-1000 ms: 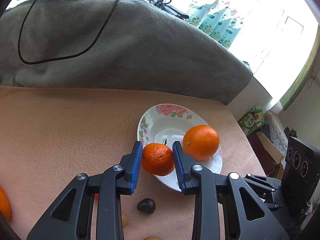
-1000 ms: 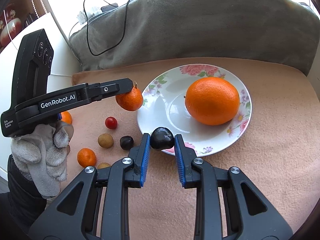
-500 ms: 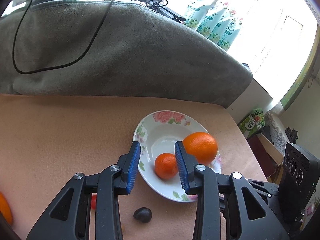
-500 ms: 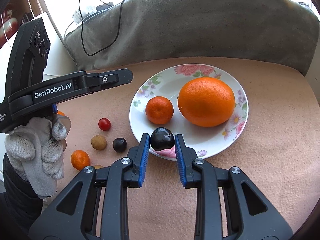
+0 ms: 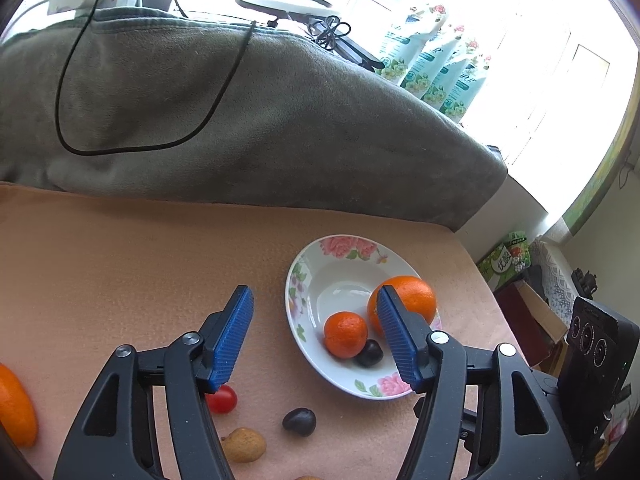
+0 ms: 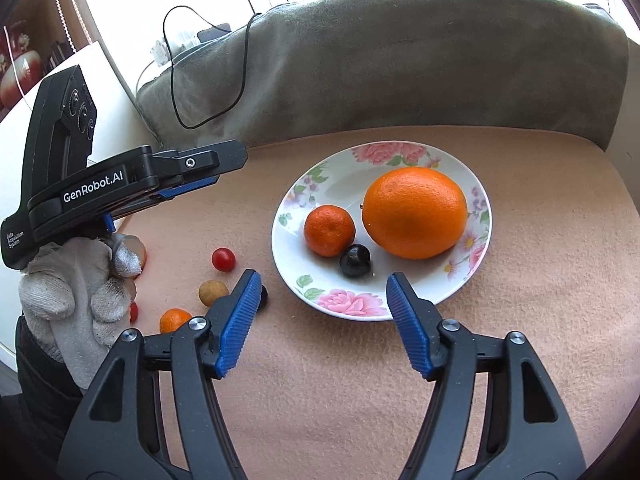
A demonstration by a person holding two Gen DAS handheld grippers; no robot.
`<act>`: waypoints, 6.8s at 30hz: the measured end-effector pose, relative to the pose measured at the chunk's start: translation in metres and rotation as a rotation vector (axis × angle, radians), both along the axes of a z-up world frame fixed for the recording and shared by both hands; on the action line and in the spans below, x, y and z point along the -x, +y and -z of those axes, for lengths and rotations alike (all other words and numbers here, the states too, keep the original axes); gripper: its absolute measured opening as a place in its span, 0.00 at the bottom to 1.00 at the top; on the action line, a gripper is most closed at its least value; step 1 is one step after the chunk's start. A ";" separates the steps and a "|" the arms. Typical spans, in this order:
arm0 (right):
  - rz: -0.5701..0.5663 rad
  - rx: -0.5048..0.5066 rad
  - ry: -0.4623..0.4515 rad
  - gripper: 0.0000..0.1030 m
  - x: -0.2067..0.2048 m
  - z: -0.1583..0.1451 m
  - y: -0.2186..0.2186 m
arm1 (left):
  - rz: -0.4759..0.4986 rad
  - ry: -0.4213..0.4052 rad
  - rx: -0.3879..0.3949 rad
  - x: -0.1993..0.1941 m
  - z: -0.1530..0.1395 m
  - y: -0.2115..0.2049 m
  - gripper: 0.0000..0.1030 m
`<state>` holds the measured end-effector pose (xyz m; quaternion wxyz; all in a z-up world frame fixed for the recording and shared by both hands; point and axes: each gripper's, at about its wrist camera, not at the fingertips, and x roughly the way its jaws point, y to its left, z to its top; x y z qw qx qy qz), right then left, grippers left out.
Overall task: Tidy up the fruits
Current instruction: 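Withdraw both tools from the plate toward the remaining fruit, then grasp the brown kiwi with the right tool while the left tool grasps the red tomato, then carry the kiwi toward the plate with the right tool while the left tool carries the tomato, then open the right tool over the plate while the left tool releases the tomato there, then withdraw both tools from the plate toward the remaining fruit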
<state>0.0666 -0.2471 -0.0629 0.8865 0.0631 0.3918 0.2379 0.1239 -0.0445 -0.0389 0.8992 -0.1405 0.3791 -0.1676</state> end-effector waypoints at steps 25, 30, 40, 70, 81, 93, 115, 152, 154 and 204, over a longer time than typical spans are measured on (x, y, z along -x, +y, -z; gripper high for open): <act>-0.112 -0.050 -0.008 0.66 0.009 -0.009 0.027 | -0.197 -0.110 -0.052 0.080 -0.033 0.095 0.62; -0.138 -0.064 0.003 0.66 0.008 -0.009 0.035 | -0.257 -0.117 -0.057 0.103 -0.032 0.118 0.62; -0.216 -0.046 0.026 0.60 0.004 -0.005 0.066 | -0.335 -0.062 -0.069 0.144 -0.009 0.144 0.62; -0.340 0.172 0.083 0.38 -0.016 0.037 0.133 | -0.305 0.111 -0.086 0.155 0.061 0.125 0.50; -0.343 0.198 0.088 0.33 -0.017 0.042 0.140 | -0.296 0.117 -0.107 0.148 0.068 0.125 0.39; -0.339 0.200 0.075 0.30 -0.014 0.045 0.143 | -0.299 0.117 -0.114 0.147 0.070 0.126 0.29; -0.260 0.123 0.000 0.30 -0.003 0.012 0.101 | -0.239 0.068 -0.084 0.136 0.048 0.106 0.29; 0.003 0.077 -0.088 0.30 -0.071 -0.042 -0.009 | 0.110 -0.040 -0.083 0.047 0.018 -0.055 0.29; 0.004 0.086 -0.079 0.30 -0.080 -0.038 -0.007 | 0.118 -0.033 -0.085 0.042 0.020 -0.061 0.29; 0.022 -0.075 -0.095 0.76 -0.045 -0.057 -0.020 | -0.105 -0.120 -0.087 0.071 -0.016 0.039 0.67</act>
